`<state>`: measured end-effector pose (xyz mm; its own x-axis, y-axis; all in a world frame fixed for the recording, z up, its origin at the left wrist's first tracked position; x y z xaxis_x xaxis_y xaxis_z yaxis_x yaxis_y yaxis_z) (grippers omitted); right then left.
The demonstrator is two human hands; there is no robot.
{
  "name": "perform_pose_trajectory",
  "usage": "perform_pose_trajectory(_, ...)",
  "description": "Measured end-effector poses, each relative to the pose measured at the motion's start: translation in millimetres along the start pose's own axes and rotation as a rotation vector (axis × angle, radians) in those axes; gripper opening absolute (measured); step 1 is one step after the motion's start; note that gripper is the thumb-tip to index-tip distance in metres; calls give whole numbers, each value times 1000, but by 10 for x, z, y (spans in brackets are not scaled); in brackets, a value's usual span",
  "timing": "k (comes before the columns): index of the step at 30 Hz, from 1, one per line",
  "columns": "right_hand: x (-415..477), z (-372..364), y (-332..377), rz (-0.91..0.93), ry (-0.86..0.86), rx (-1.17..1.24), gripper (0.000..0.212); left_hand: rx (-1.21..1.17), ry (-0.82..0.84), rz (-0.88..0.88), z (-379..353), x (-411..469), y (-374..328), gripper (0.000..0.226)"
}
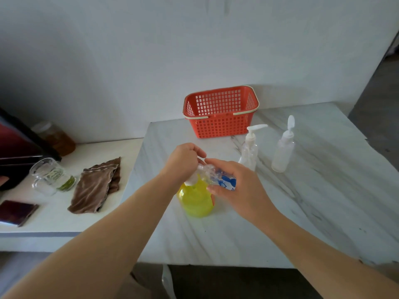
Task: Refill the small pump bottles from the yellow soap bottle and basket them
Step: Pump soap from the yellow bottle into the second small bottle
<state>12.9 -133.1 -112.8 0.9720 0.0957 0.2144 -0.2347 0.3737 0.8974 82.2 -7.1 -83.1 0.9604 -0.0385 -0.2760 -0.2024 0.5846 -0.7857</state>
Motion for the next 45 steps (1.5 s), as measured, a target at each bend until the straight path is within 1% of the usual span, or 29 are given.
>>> perform_pose_trajectory(4,-5,12,26,15,-1,-16,53,-11,-7,10,5,-9,-4,35)
perform_pose_trajectory(6,-5,16,38,14,1,-18,50,-34,2,15,23,-29,-23,34)
perform_pose_trajectory(10,-4,-1,57,10,17,-18,56,-71,35,-5,68,-50,-77,28)
perform_pose_trajectory(14,-11,10,67,17,1,-38,53,-59,46,10,55,-35,-47,26)
perform_pose_trajectory(22,-39,-32,-9,-14,15,-29,52,-20,11,10,-6,-2,53,37)
perform_pose_trajectory(31,1,1,38,4,4,-35,56,-19,37,-31,55,-21,-120,29)
perform_pose_trajectory(36,5,-18,28,-4,7,-11,54,-12,15,-3,63,-7,-65,29)
perform_pose_trajectory(42,-25,-40,-37,-35,11,-4,52,-21,-43,-11,3,22,31,33)
perform_pose_trajectory(45,-46,-40,-32,-40,9,-3,52,-20,-24,-8,-11,24,30,32)
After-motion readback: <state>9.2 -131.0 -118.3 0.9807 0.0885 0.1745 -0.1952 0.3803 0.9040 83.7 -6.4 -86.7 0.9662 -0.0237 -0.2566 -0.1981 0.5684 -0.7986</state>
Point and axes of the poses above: each hand's wrist, its own x-axis towards the middle knuckle, its own z-axis out of the back of the hand, y = z × x, the point moved 6 cm from there along x, towards the middle knuckle, and after that the axes turned 2 degrees about y, right-handed, at the moved point
